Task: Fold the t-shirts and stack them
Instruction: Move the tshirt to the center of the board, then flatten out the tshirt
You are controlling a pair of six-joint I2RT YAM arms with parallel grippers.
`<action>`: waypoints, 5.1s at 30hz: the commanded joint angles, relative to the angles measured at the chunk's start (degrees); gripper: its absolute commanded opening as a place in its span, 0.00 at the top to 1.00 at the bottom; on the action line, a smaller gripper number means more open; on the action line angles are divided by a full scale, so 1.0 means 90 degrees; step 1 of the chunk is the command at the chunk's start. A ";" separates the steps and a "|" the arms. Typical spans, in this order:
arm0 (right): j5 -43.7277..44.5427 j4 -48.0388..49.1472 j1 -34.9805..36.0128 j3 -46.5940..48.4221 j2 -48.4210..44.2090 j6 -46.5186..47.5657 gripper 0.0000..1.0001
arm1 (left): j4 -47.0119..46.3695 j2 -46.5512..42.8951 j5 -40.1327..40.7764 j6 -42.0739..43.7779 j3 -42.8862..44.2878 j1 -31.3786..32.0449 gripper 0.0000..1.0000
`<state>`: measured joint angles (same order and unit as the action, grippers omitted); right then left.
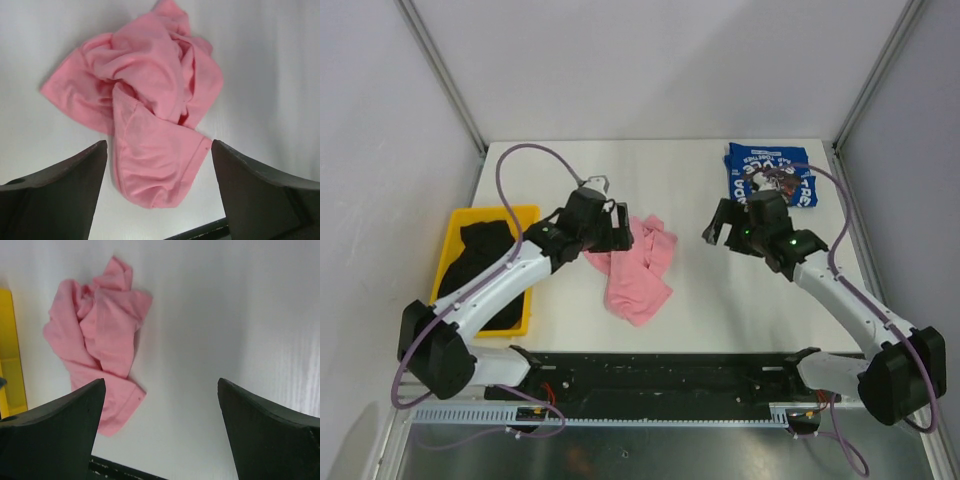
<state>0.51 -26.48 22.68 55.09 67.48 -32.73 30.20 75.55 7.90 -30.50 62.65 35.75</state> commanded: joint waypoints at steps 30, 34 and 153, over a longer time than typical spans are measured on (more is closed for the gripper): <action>-0.0633 0.3191 0.2796 -0.0232 0.3373 0.1383 0.38 | -0.0254 -0.1329 -0.1290 -0.0200 -0.1913 -0.1374 0.17; -0.0738 0.3222 0.2798 -0.0232 0.3540 0.1454 0.39 | -0.0253 -0.1360 -0.1339 -0.0231 -0.1943 -0.1373 0.17; 0.0399 0.0373 -0.3160 0.1115 0.0432 0.0449 1.00 | 0.0071 -0.1097 -0.0038 0.0127 0.0507 -0.2106 1.00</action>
<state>5.76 -27.03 -7.75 61.58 74.94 -27.92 32.99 70.48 7.11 -32.14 62.30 16.88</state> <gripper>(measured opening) 0.011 0.003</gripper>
